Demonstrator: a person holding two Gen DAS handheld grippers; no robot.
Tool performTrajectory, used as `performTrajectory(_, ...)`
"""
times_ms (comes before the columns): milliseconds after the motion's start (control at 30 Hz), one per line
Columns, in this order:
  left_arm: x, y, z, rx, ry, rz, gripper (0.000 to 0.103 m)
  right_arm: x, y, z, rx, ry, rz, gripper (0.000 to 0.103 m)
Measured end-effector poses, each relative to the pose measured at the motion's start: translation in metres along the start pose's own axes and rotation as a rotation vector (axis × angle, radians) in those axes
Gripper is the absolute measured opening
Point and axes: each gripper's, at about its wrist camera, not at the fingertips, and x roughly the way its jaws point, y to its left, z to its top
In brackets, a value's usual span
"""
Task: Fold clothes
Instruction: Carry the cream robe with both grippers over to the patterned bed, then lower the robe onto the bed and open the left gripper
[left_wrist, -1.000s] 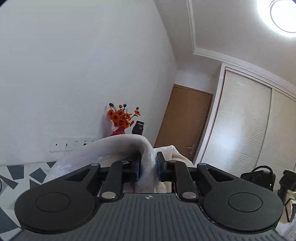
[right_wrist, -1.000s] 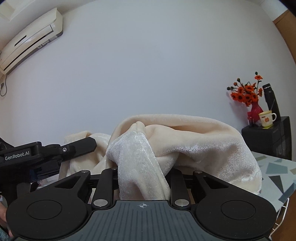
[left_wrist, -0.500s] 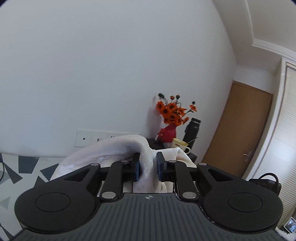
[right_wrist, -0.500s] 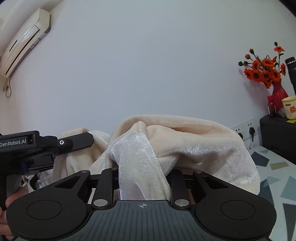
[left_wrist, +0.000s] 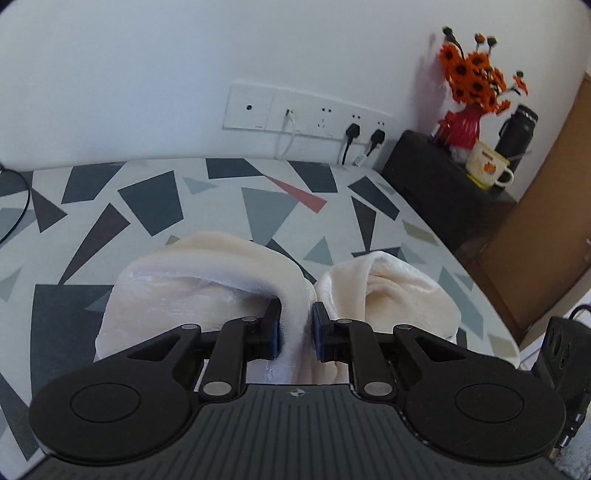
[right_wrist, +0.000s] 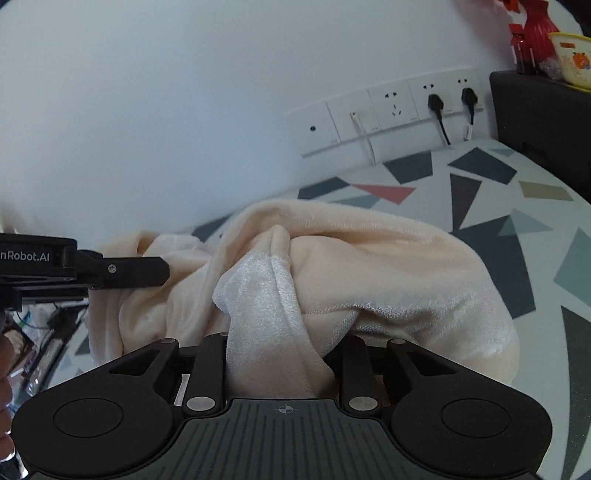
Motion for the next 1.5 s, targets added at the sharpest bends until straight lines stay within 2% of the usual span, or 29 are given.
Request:
performTrajectory(167,0.032,-0.005,-0.008,0.027,0.062,0.034,0.018,0.02,0.004,-0.012,-0.084,0.043,-0.026,0.023)
performTrajectory(367,0.062,-0.005,-0.016,0.031,0.12,0.055,0.019,0.025,0.003,-0.015,-0.112,0.07,-0.028,0.023)
performTrajectory(633,0.058,0.021,-0.016,-0.029,0.128,-0.014,0.021,0.031,0.008,-0.02,-0.095,0.066,-0.061,0.025)
performTrajectory(933,0.041,0.052,-0.007,-0.058,0.102,-0.118,0.018,0.033,0.02,-0.015,-0.038,0.092,-0.162,0.025)
performTrajectory(1100,0.016,0.08,0.001,-0.092,0.046,-0.14,0.017,0.031,0.022,-0.009,0.021,0.101,-0.199,0.025)
performTrajectory(1233,0.005,0.102,0.001,-0.109,0.048,-0.152,0.018,0.023,0.018,-0.006,0.089,0.094,-0.208,0.025)
performTrajectory(1300,0.001,0.108,-0.001,-0.098,0.059,-0.16,0.026,0.017,0.016,-0.006,0.126,0.09,-0.212,0.025)
performTrajectory(1367,-0.005,0.111,-0.004,-0.068,0.047,-0.156,0.045,0.014,0.016,-0.007,0.139,0.089,-0.222,0.025)
performTrajectory(1400,-0.009,0.111,-0.004,-0.055,0.041,-0.153,0.051,0.012,0.016,-0.007,0.142,0.088,-0.227,0.025)
performTrajectory(1433,-0.012,0.112,-0.005,-0.041,0.036,-0.15,0.062,0.01,0.016,-0.007,0.148,0.086,-0.23,0.025)
performTrajectory(1500,-0.016,0.115,-0.005,-0.04,0.034,-0.163,0.074,0.006,0.015,-0.008,0.168,0.076,-0.232,0.025)
